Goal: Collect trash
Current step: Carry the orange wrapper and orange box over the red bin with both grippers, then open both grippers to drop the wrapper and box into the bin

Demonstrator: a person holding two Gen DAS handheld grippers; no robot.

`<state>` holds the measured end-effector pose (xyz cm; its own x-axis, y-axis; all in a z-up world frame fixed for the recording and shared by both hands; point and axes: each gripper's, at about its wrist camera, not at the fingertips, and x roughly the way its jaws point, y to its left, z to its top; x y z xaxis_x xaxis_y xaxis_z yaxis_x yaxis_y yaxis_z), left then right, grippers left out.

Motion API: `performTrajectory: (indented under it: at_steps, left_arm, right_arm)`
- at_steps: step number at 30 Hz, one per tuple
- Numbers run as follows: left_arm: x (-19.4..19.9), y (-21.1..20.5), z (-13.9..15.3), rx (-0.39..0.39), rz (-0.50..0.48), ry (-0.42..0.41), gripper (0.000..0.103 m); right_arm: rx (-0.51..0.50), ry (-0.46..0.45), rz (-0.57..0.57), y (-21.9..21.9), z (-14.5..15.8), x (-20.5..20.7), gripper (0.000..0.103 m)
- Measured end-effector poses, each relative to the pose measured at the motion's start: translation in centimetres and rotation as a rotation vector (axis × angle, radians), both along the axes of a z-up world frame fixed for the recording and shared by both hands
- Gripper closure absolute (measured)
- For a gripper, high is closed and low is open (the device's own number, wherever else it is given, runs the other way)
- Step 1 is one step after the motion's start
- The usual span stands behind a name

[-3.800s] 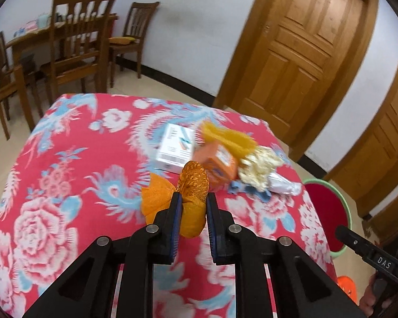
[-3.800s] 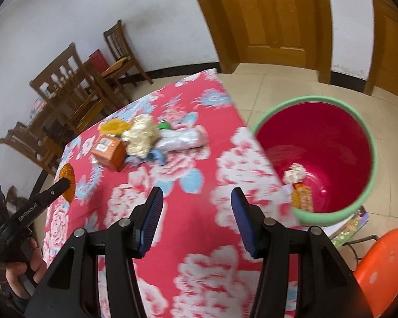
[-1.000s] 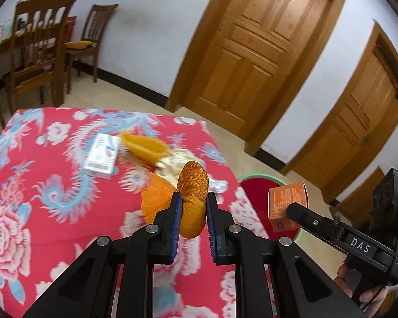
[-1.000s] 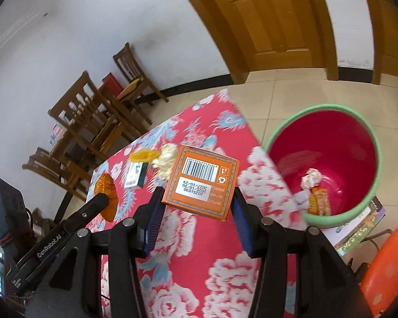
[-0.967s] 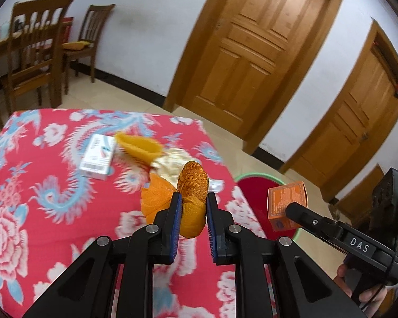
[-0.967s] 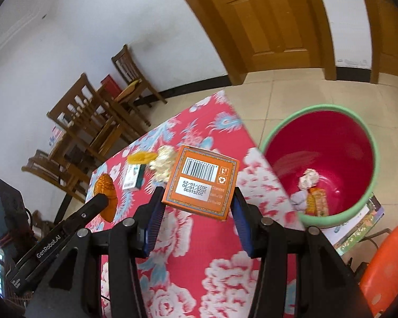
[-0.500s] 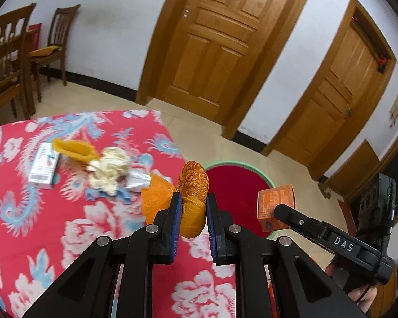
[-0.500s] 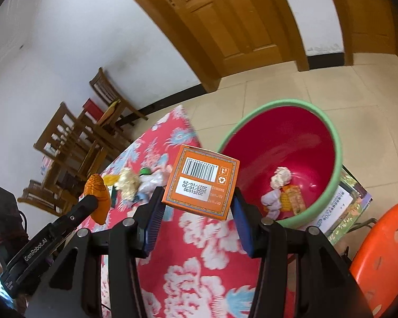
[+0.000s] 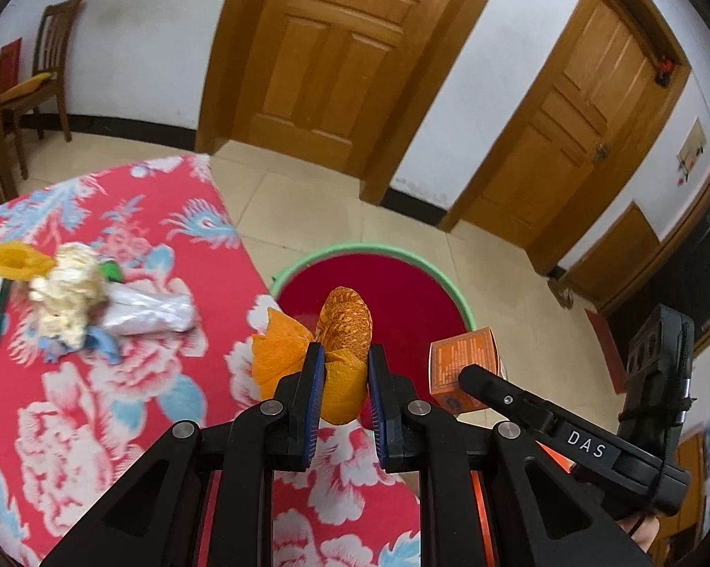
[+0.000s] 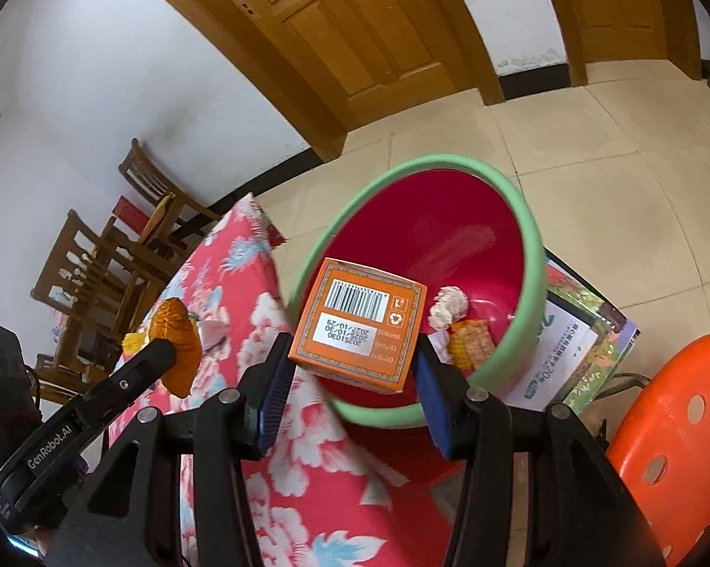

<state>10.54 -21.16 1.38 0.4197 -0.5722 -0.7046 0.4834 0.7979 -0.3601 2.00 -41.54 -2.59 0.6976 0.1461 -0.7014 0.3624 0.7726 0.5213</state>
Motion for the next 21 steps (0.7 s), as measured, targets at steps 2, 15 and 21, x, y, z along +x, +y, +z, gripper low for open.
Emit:
performTrajectory:
  at_steps: [2,15,21]
  left_arm:
    - [0.3,-1.0,-0.6,0.012,-0.012,0.011,0.085]
    - [2.3,-4.4,-3.4,0.052,-0.050,0.048,0.084]
    - [2.6,-4.5,-3.7,0.052,-0.043,0.058,0.067]
  right_arm:
    - [0.003,0.014,-0.012,-0.6,-0.6,0.1,0.050]
    - [0.016,0.065,-0.045,-2.8,-2.8,0.8,0.049]
    - [0.021,0.062,-0.052,-3.0,-2.8,0.8,0.049]
